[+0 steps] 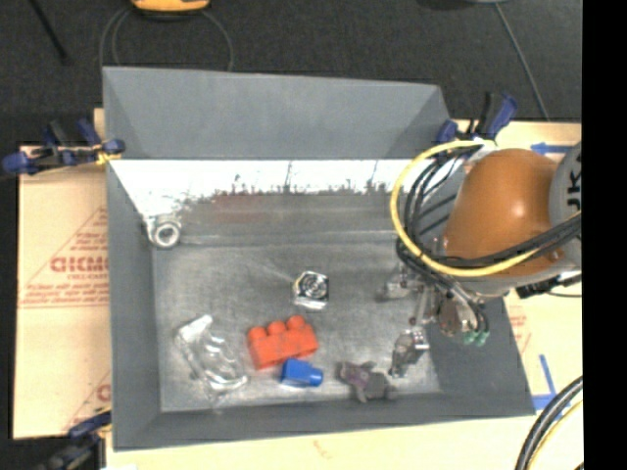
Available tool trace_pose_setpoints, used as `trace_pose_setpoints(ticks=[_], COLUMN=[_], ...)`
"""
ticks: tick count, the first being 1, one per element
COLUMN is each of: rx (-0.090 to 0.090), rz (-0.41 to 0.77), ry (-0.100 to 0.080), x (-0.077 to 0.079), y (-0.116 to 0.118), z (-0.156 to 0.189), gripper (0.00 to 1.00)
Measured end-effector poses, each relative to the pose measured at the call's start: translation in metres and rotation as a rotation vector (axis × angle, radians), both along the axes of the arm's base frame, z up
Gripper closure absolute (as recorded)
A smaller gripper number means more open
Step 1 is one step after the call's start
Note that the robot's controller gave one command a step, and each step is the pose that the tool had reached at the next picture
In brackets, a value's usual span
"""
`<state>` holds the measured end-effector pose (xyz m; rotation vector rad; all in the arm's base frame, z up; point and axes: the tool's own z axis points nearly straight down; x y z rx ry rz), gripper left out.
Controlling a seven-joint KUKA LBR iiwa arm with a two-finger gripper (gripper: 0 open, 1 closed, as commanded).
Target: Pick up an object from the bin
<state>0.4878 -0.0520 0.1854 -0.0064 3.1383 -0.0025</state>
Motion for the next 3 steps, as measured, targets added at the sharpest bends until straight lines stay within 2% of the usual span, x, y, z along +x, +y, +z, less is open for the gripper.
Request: trace_pose_setpoints(ticks=[1, 2, 3], rx=[0.005, 0.0, 0.001], rz=[-0.233, 0.021, 0.37], ry=[0.003, -0.002, -0.002], x=[0.015, 0.016, 0.002], y=[0.077, 0.111, 0.148], z=[-0.03, -0.111, -0.101], gripper=[0.0, 0.0, 0.0])
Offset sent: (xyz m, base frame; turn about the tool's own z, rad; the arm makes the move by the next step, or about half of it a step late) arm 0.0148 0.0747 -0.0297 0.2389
